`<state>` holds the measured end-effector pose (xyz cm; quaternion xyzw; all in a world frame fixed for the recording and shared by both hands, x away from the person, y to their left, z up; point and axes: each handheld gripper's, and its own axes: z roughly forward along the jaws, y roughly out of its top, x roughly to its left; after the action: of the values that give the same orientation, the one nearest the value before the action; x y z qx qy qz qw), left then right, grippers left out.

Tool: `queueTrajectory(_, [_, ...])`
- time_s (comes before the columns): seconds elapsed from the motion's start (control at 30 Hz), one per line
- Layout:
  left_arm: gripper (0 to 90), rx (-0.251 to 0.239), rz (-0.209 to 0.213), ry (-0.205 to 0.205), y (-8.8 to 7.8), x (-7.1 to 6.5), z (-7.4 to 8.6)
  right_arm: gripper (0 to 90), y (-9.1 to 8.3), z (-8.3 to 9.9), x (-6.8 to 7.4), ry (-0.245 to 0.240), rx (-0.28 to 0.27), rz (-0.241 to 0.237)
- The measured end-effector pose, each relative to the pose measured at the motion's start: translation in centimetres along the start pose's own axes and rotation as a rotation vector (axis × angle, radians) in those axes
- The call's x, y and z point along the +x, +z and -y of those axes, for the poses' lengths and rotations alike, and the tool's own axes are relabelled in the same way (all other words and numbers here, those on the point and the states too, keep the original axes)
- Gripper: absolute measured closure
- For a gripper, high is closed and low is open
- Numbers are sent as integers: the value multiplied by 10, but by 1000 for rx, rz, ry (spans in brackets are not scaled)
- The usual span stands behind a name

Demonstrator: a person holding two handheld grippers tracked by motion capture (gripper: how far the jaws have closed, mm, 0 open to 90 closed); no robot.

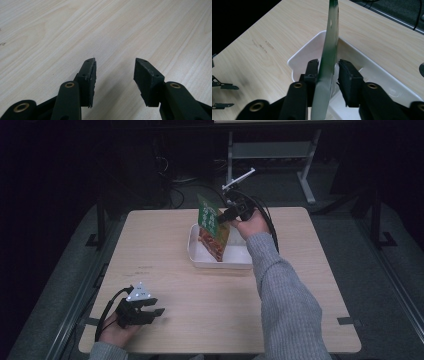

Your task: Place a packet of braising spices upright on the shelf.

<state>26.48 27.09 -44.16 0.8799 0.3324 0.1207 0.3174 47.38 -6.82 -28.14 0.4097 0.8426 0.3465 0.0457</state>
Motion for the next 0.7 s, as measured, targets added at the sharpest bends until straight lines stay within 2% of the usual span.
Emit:
queueTrajectory(0.27, [516, 1, -1, 0, 0, 0, 0, 613, -6, 11, -7, -2, 1, -27])
queueTrajectory(0.7, [511, 1, -4, 1, 1, -1, 0, 579, -19, 28, -16, 4, -23, -61])
